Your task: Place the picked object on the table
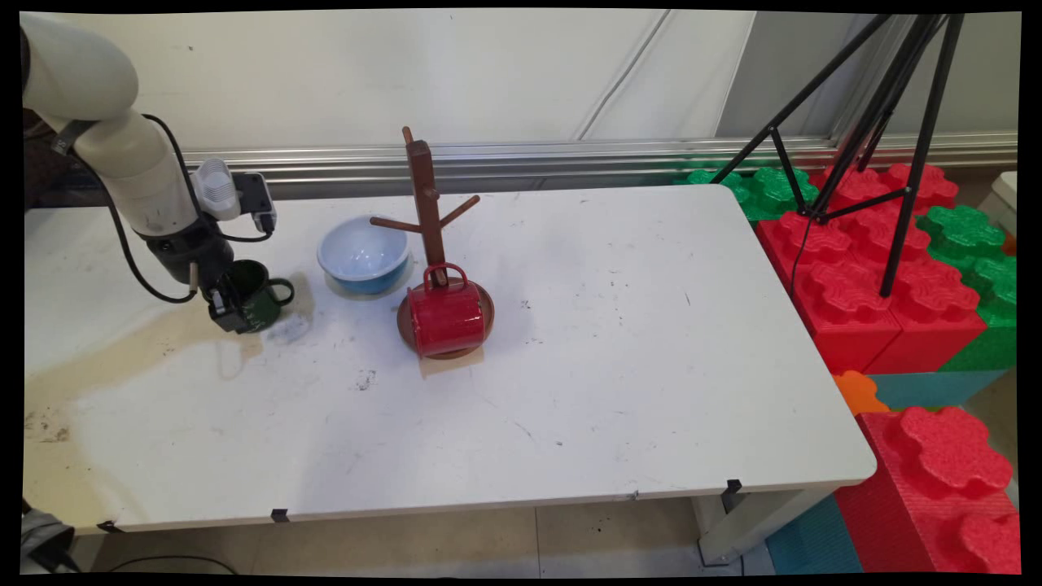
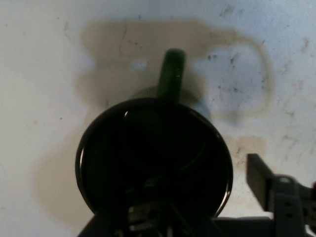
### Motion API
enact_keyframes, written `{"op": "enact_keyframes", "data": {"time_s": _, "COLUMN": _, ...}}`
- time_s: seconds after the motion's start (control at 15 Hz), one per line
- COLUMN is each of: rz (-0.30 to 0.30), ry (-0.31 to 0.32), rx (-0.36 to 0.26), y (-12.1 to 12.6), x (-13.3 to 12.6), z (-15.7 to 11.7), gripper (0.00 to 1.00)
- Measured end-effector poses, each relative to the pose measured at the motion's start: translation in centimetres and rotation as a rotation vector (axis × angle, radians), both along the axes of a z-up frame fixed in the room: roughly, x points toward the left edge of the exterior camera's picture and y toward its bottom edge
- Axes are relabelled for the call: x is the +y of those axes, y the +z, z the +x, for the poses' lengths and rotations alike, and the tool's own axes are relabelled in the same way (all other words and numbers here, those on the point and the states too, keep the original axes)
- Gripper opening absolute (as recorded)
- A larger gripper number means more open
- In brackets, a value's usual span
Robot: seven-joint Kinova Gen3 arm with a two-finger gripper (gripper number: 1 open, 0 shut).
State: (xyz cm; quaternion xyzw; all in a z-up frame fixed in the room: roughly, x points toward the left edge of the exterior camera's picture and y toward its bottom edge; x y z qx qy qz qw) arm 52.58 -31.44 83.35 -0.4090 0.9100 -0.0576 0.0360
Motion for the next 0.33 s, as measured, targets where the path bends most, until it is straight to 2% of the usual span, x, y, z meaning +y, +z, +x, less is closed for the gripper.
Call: {"op": "enact_keyframes", "data": {"time_s": 0.33, "rz": -0.003, "ry": 0.002, "rx": -0.003, "y": -0.15, "x": -0.13, "z": 0.08, "gripper": 1.00}}
